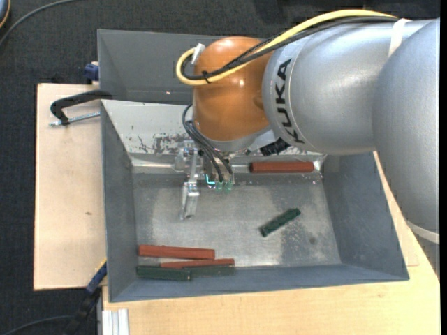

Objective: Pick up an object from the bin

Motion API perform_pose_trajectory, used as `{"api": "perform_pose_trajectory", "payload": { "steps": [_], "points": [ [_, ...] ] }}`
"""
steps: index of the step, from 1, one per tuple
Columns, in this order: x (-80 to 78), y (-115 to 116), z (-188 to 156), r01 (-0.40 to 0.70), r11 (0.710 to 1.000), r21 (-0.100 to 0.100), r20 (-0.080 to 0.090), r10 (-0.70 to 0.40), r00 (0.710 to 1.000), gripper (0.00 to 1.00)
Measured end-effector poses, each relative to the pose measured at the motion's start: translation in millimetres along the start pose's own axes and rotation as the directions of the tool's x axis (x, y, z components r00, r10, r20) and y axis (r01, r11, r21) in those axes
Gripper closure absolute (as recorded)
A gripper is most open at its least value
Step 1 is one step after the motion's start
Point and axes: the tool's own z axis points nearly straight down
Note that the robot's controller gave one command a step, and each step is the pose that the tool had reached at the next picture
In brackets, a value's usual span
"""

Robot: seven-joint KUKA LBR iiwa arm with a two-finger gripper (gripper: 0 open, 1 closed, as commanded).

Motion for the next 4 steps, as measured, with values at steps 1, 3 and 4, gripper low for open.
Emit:
{"api": "perform_pose_trajectory", "payload": {
  "steps": [1, 3, 4],
  "points": [
    [59.8, -16.8, 112.8, 0.148, 0.989, 0.000, 0.011, -0.148, 0.989, 0.00],
    [66.1, 8.0, 80.2, 0.674, 0.739, 0.007, 0.010, -0.674, 0.739, 0.00],
    [66.5, -6.3, 111.5, 0.786, 0.619, 0.005, 0.004, -0.786, 0.619, 0.00]
  ]
}}
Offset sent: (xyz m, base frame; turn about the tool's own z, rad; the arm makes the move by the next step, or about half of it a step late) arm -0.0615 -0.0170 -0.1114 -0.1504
